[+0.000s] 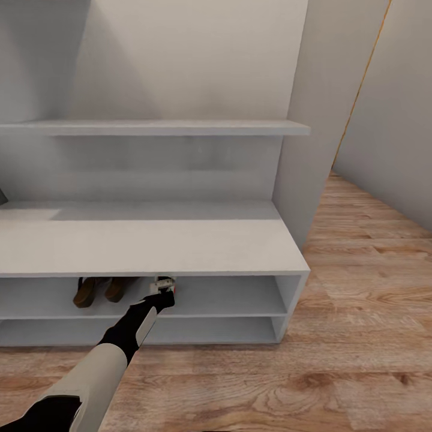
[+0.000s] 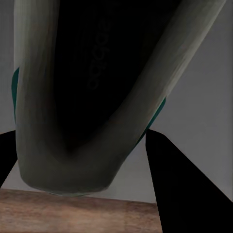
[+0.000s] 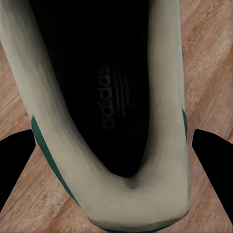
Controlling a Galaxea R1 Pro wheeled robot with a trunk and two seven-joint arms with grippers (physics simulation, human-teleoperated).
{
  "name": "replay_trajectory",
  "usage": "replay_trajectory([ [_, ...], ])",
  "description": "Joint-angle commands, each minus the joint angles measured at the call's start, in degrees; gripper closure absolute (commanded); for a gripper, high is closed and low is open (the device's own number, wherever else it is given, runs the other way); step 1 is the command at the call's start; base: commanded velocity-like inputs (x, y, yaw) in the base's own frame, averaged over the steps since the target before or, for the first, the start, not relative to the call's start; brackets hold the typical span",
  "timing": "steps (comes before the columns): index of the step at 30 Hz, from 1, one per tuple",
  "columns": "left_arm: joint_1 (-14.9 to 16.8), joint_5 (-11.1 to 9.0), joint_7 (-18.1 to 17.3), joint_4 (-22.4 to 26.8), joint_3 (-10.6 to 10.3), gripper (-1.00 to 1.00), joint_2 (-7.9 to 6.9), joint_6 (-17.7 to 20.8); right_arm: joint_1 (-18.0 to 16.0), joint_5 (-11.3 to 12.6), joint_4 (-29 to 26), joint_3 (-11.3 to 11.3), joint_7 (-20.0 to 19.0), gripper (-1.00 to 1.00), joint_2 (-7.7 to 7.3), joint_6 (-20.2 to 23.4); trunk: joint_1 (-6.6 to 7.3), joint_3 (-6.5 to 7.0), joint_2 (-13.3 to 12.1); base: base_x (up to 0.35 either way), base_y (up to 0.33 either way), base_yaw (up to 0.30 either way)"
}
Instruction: Pick up the two gym shoes and the two sandals from the corridor floor and place them onto the hallstand (shoe rack) in the corridor, making sure they are on the rack and not on the floor. Arrange them so the two gym shoes are next to each other and the two sandals are next to each other.
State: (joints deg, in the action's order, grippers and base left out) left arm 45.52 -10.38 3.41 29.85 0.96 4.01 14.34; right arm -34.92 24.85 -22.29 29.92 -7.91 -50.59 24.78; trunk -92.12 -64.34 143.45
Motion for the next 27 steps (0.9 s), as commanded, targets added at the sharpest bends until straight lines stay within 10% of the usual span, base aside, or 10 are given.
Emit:
replay_trajectory([
  [1, 0.00, -0.52, 0.20, 0.12, 0.10, 1.00, 0.03, 0.34, -0.06, 0.02, -0.03, 0.40, -0.19, 1.00, 0.01, 0.35, 0.01, -0.05, 0.02, 0.004, 0.000, 0.000],
  [7, 0.00, -0.52, 0.24, 0.12, 0.08, 1.00, -0.01, 0.53, -0.06, 0.02, -0.03, 0.40, -0.22, 1.00, 0.02, 0.35, 0.01, -0.05, 0.02, 0.001, 0.000, 0.000],
  [8, 0.00, -0.52, 0.29, 0.12, 0.09, -1.00, -0.01, 0.52, -0.06, 0.02, -0.03, 0.40, -0.20, 1.00, 0.02, 0.35, 0.01, -0.05, 0.02, 0.000, 0.000, 0.000],
  [27, 0.00, -0.52, 0.28, 0.12, 0.18, -1.00, -0.06, 0.17, -0.06, 0.02, -0.03, 0.40, -0.20, 1.00, -0.03, 0.36, 0.01, -0.05, 0.02, -0.038, 0.000, 0.000],
])
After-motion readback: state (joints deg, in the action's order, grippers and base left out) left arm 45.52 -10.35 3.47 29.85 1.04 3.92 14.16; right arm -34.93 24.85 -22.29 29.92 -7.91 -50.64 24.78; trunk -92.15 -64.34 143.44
